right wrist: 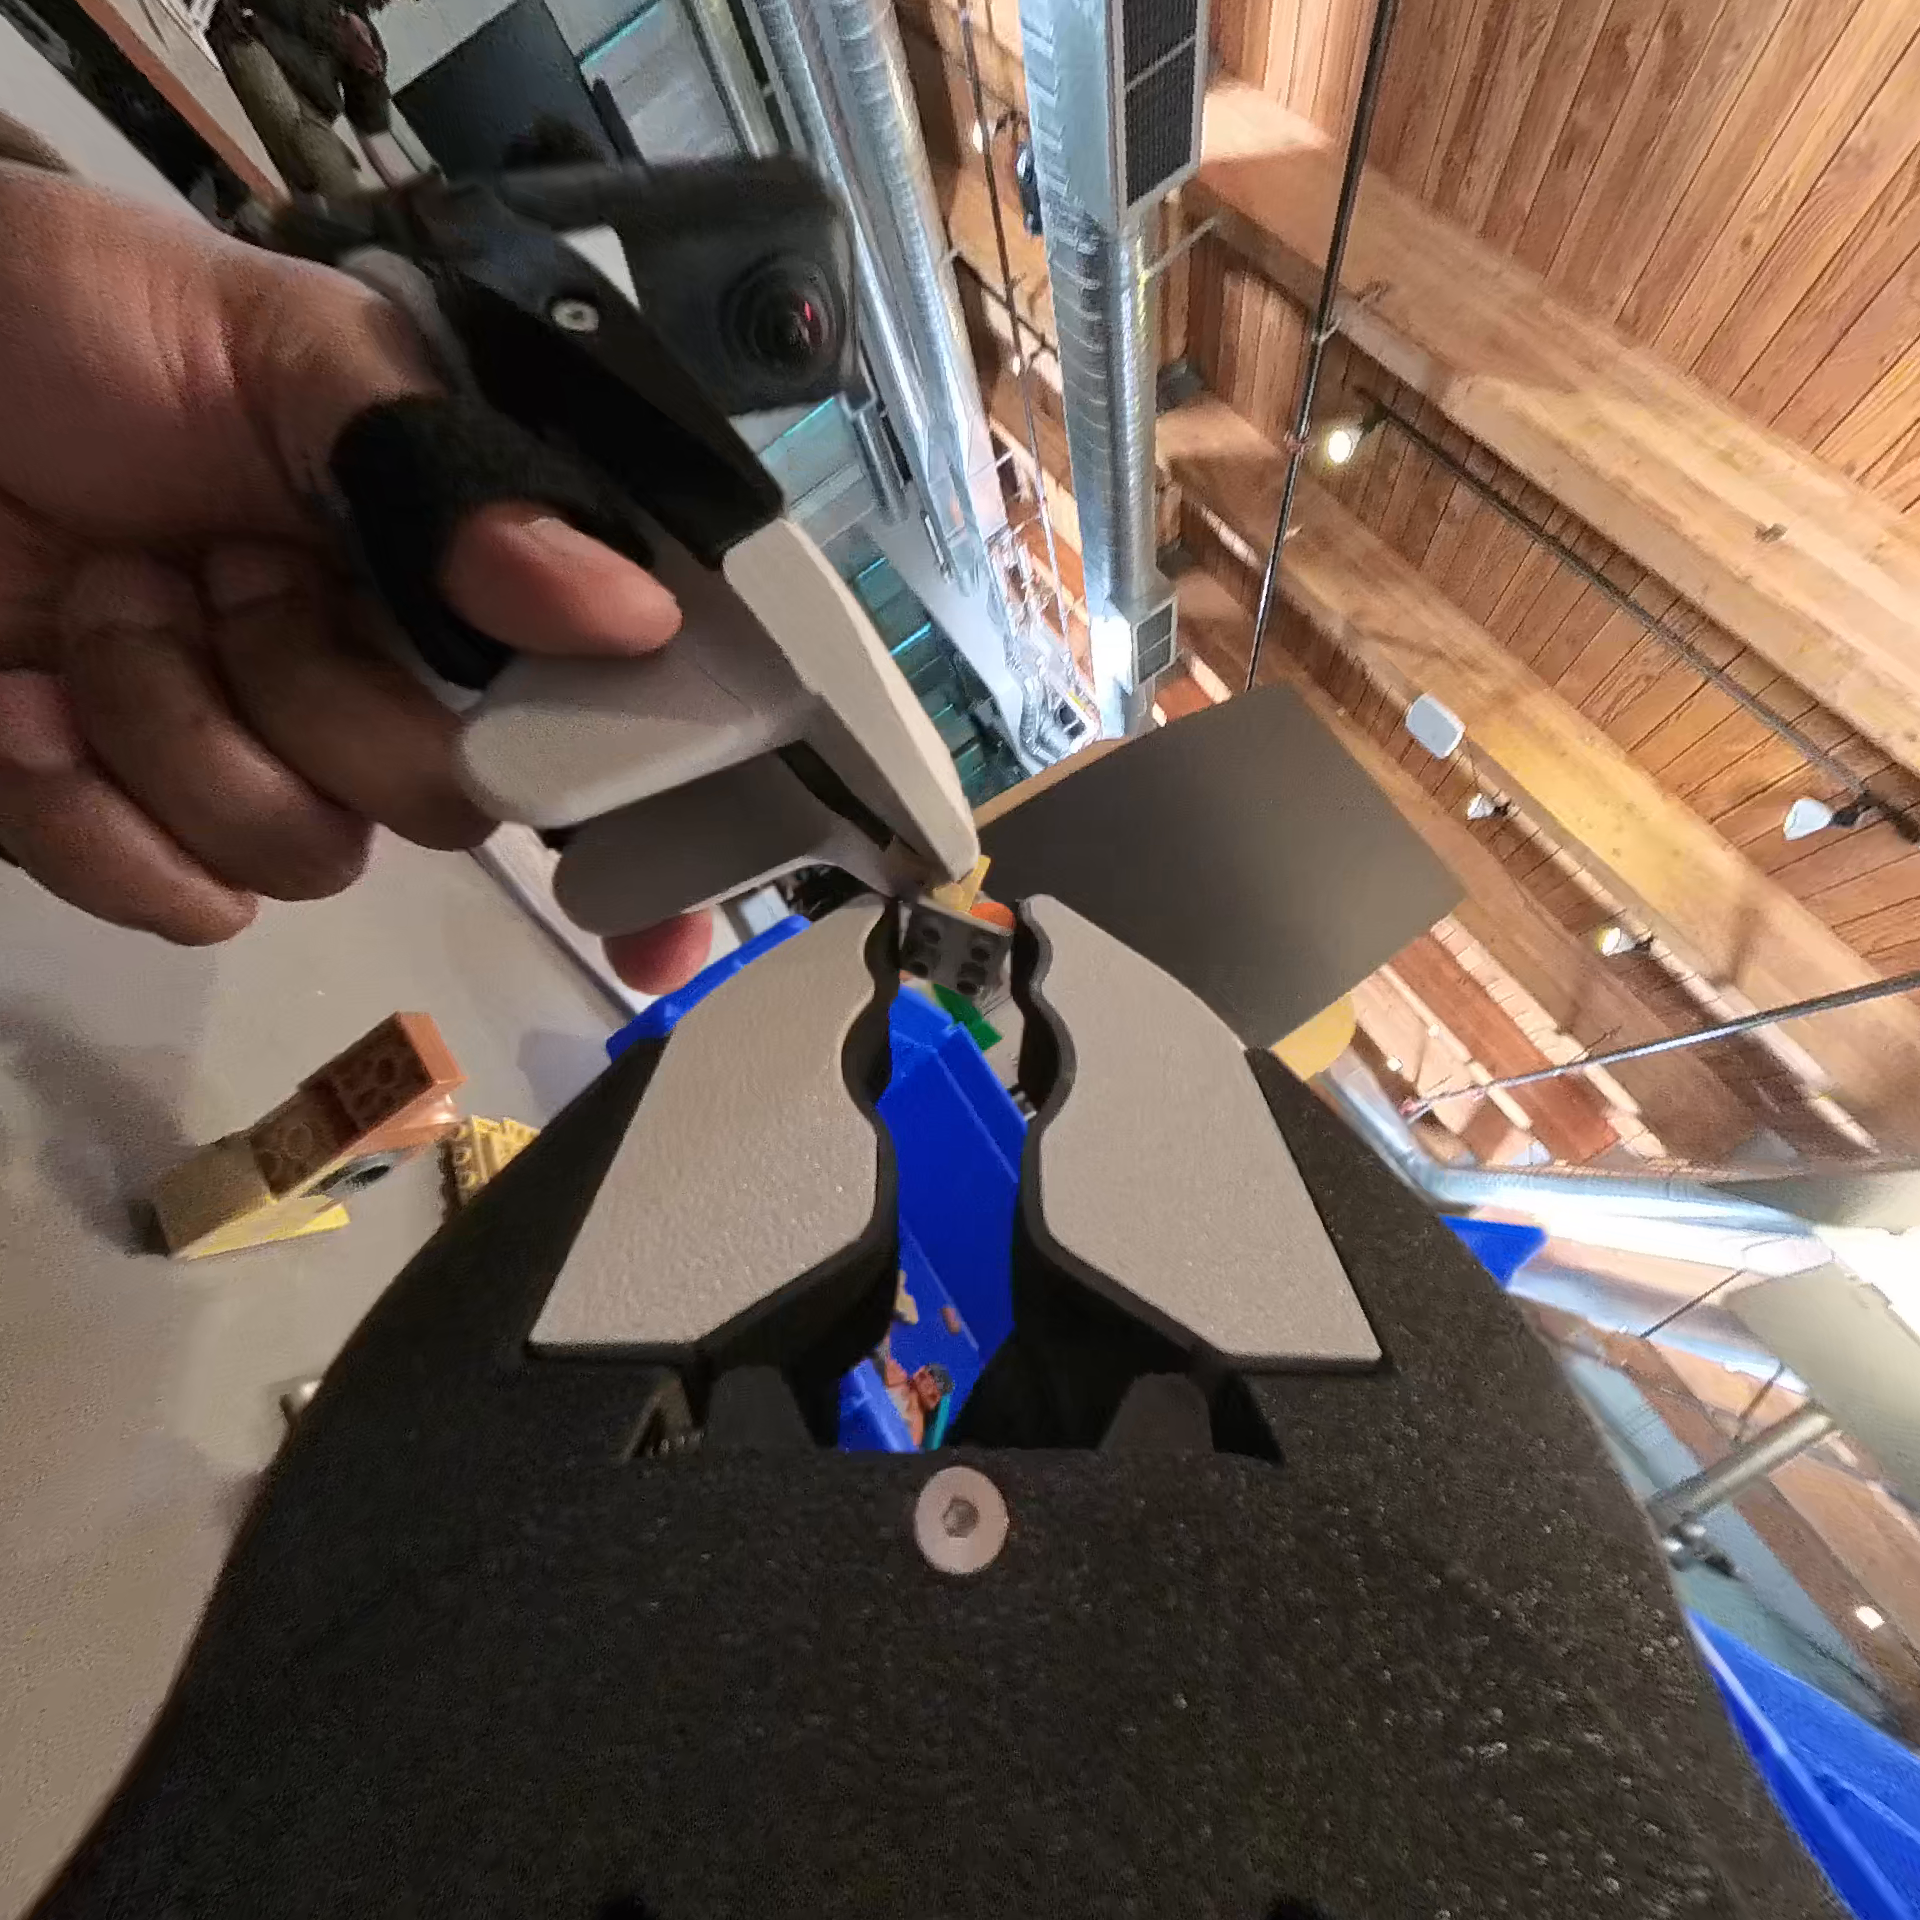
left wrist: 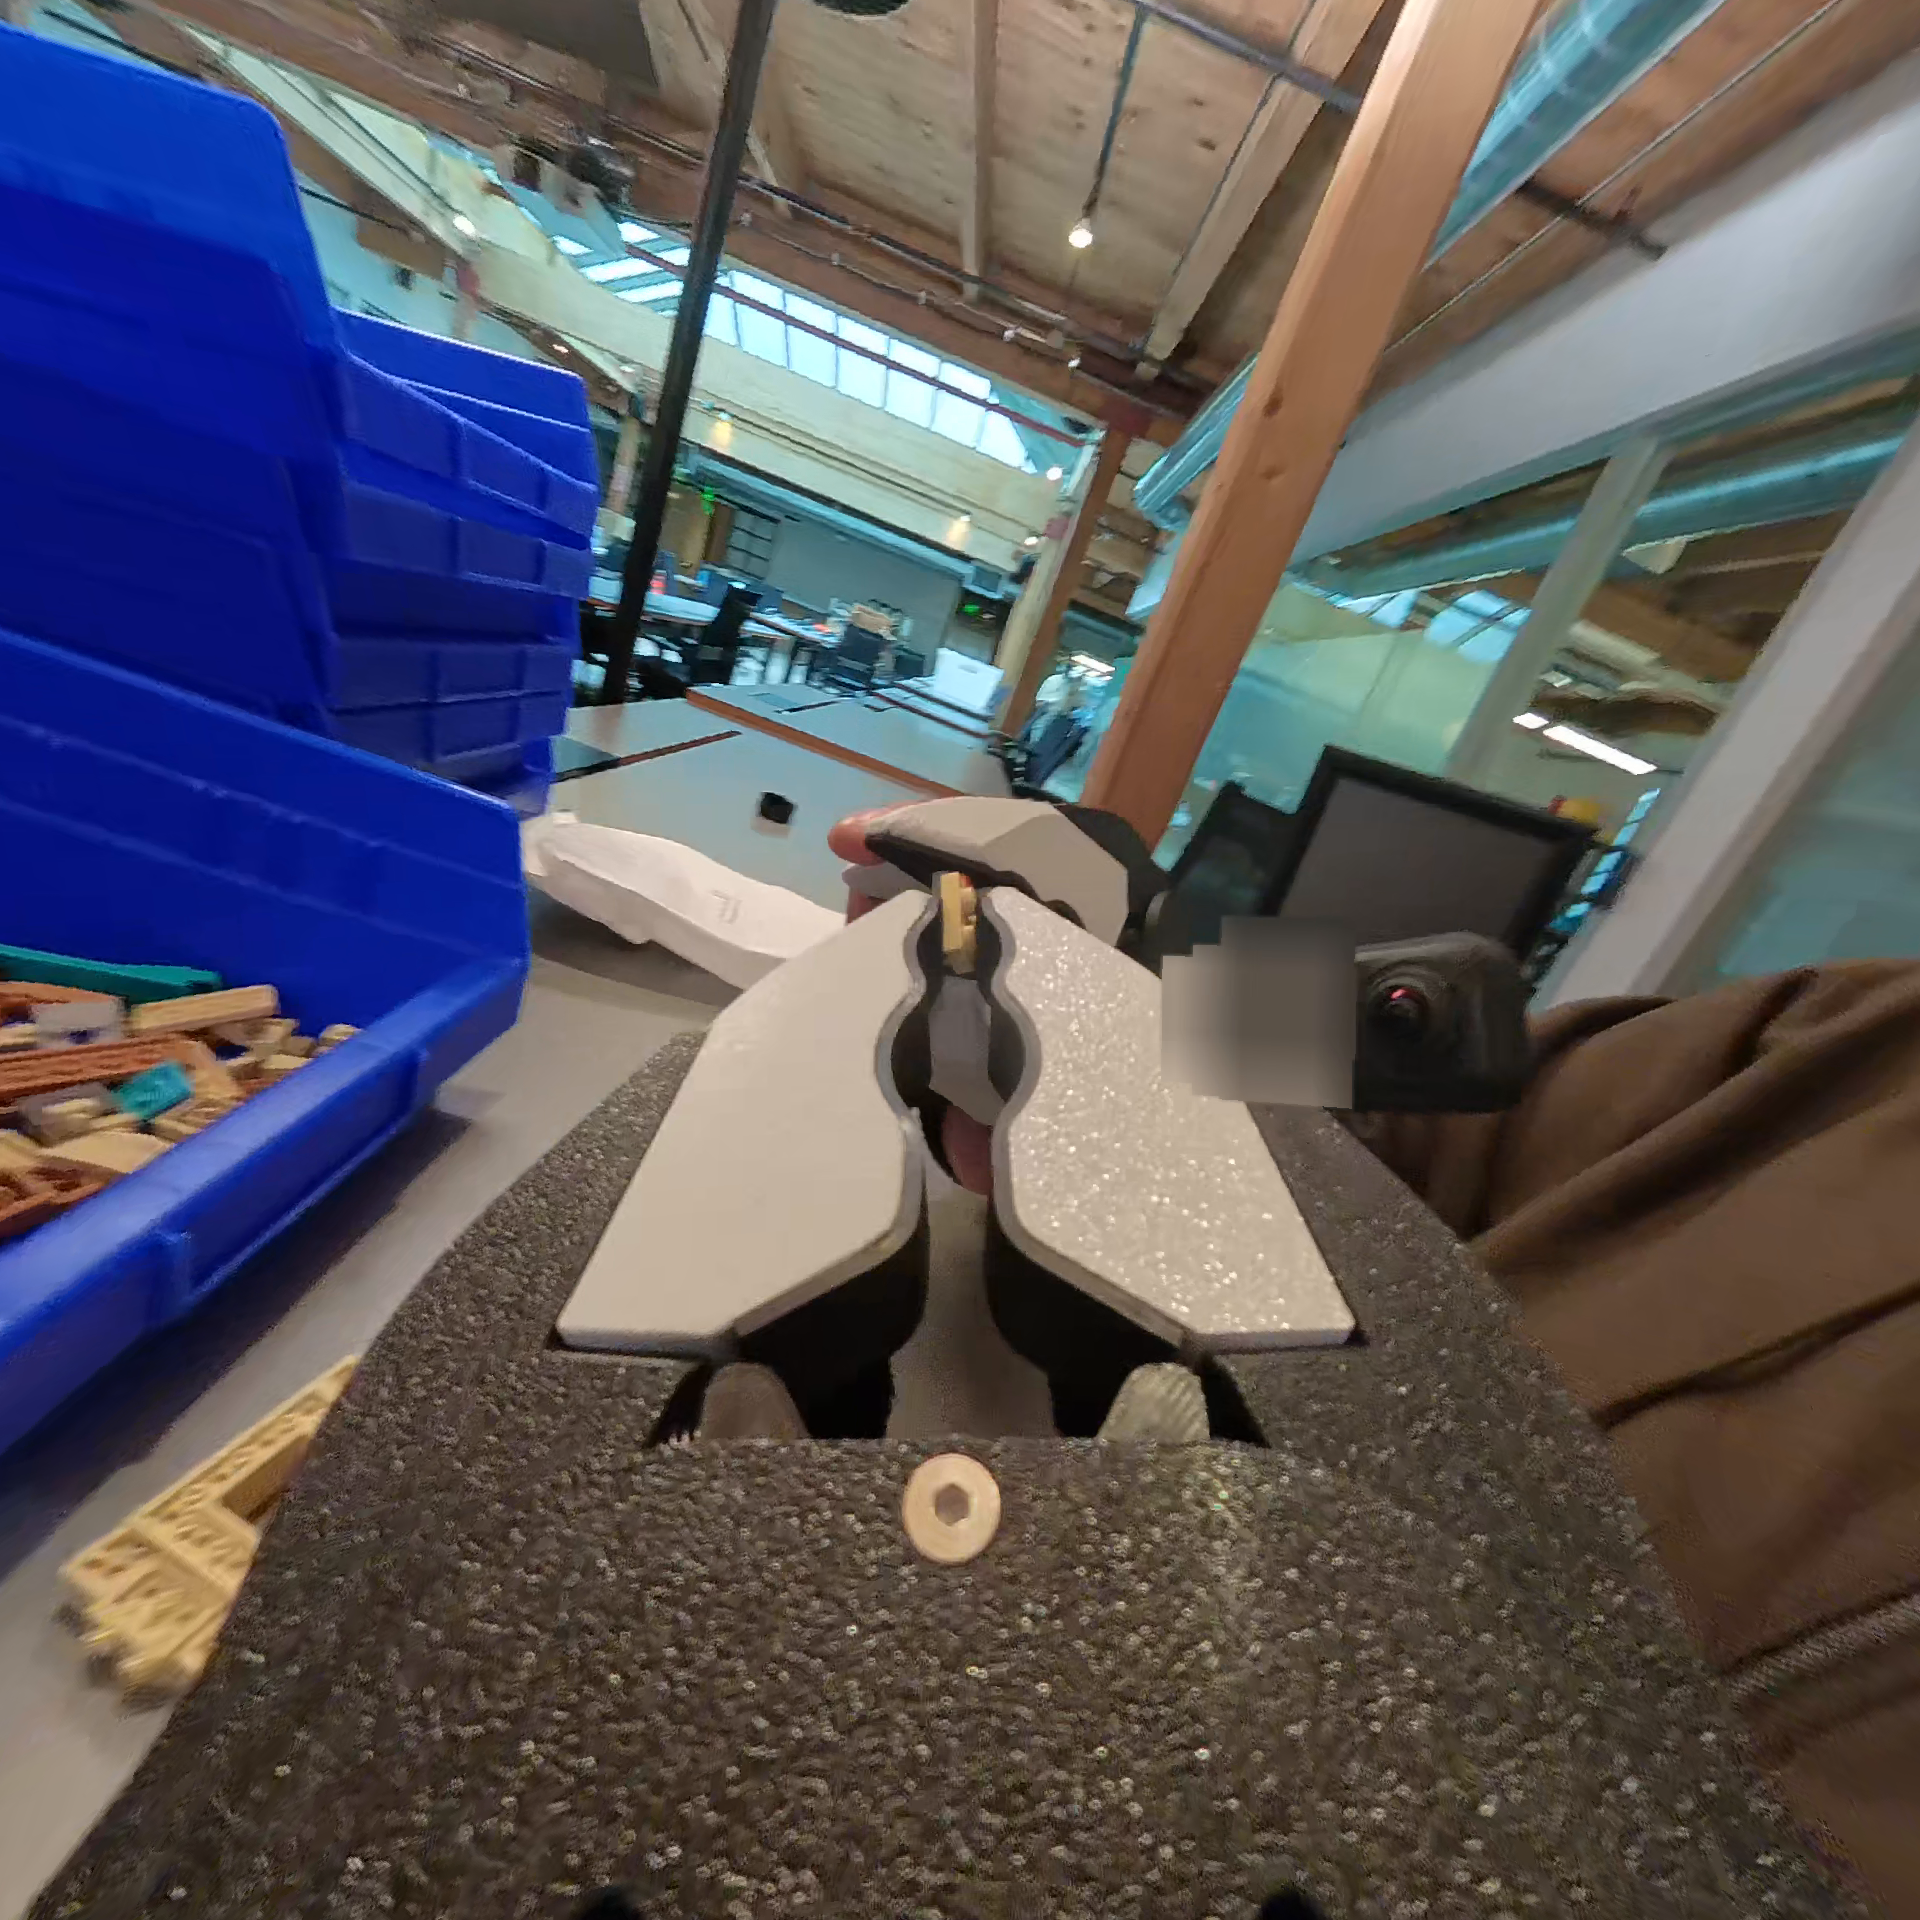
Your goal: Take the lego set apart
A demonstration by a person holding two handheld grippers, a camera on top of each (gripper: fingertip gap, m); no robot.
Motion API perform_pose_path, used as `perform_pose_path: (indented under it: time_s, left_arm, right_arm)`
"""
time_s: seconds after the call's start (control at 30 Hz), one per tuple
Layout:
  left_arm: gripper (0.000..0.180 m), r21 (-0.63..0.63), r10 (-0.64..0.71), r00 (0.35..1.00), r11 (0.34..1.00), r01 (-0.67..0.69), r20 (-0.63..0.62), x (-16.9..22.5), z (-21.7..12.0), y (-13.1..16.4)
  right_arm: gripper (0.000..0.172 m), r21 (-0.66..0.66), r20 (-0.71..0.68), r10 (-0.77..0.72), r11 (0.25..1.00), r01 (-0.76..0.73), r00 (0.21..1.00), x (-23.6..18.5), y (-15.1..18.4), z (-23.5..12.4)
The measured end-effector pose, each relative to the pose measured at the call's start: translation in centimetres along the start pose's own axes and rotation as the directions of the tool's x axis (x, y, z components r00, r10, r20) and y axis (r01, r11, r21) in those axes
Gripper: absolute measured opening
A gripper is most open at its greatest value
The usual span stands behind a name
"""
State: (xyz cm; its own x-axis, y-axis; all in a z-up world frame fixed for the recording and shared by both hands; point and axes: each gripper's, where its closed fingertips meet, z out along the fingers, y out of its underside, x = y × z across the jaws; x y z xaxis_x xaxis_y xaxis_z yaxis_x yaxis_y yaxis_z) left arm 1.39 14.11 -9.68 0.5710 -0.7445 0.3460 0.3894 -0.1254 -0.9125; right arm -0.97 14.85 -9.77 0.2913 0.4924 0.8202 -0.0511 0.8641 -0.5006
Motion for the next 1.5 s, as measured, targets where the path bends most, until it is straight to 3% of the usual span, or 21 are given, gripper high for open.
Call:
perform_pose_path:
  time_s: [0.1,0.2,0.37,0.43,0.47,0.53,0.6,0.77,0.9,1.0,1.1,1.2,1.27,1.37,1.43,1.5]
  left_arm:
    - [0.006,-0.043,0.183,0.979,0.983,-0.180,0.088,-0.3,0.0,0.1]
    - [0.006,-0.125,0.401,0.901,0.915,-0.384,0.163,-0.4,0.1,0.3]
    - [0.005,-0.251,0.730,0.659,0.682,-0.686,0.183,0.4,0.5,0.9]
    - [0.005,-0.310,0.823,0.537,0.567,-0.763,0.186,0.7,0.8,1.2]
    - [0.005,-0.338,0.841,0.509,0.540,-0.771,0.183,0.6,0.9,1.4]
    - [0.005,-0.335,0.819,0.538,0.573,-0.749,0.199,0.3,0.9,1.3]
    - [0.005,-0.318,0.763,0.590,0.647,-0.693,0.265,-0.8,0.2,0.3]
    - [0.005,-0.434,0.639,0.636,0.766,-0.475,0.432,-7.7,-1.5,-2.2]
    - [0.005,-0.574,0.634,0.590,0.753,-0.323,0.500,-14.2,-1.4,-3.5]
    - [0.020,-0.620,0.624,0.562,0.749,-0.233,0.543,-17.9,-2.1,-3.0]
    - [0.028,-0.569,0.596,0.547,0.785,-0.244,0.588,-18.3,-2.9,-2.8]
    - [0.029,-0.518,0.612,0.531,0.787,-0.335,0.586,-15.7,-3.2,-3.9]
    - [0.028,-0.427,0.575,0.640,0.815,-0.392,0.509,-11.9,-1.7,-3.8]
    - [0.024,-0.240,0.352,0.919,0.921,-0.306,0.178,-3.9,1.4,-1.5]
    - [0.023,-0.170,0.190,0.981,0.969,-0.180,0.044,-1.0,2.1,-0.9]
    - [0.020,-0.128,0.070,0.997,0.989,-0.074,-0.040,0.4,2.3,-0.9]
  right_arm:
    - [0.019,-0.021,0.029,0.067,0.998,-0.067,0.997,0.0,0.3,0.2]
    - [0.019,-0.037,0.053,0.109,0.994,-0.107,0.993,-0.1,0.6,0.2]
    - [0.017,-0.105,0.096,0.142,0.986,-0.132,0.985,-0.6,1.9,0.4]
    - [0.017,-0.123,0.110,0.121,0.987,-0.107,0.987,-1.0,2.6,0.4]
    - [0.017,-0.125,0.112,0.114,0.987,-0.100,0.987,-1.0,2.7,0.4]
    - [0.017,-0.125,0.111,0.111,0.987,-0.097,0.988,-1.1,2.8,0.5]
    - [0.017,-0.124,0.102,0.109,0.988,-0.096,0.989,-0.9,2.8,0.5]
    - [0.018,-0.172,0.095,0.146,0.977,-0.128,0.985,-0.8,4.2,0.7]
    - [0.018,-0.197,0.087,0.177,0.968,-0.157,0.980,-0.6,4.9,0.8]
    - [0.019,-0.195,0.075,0.189,0.966,-0.172,0.979,-0.1,5.1,0.4]
    - [0.019,-0.189,0.066,0.205,0.963,-0.190,0.976,0.4,5.5,0.2]
    - [0.019,-0.158,0.053,0.215,0.966,-0.204,0.975,0.9,5.4,0.2]
    - [0.019,-0.082,0.060,0.246,0.967,-0.240,0.968,1.2,4.2,0.0]
    - [0.019,0.077,0.116,0.380,0.918,-0.390,0.918,1.7,1.3,-0.7]
    - [0.020,0.144,0.138,0.452,0.871,-0.470,0.881,2.4,0.0,-1.0]
    - [0.020,0.168,0.144,0.453,0.865,-0.473,0.880,2.6,-0.5,-1.2]
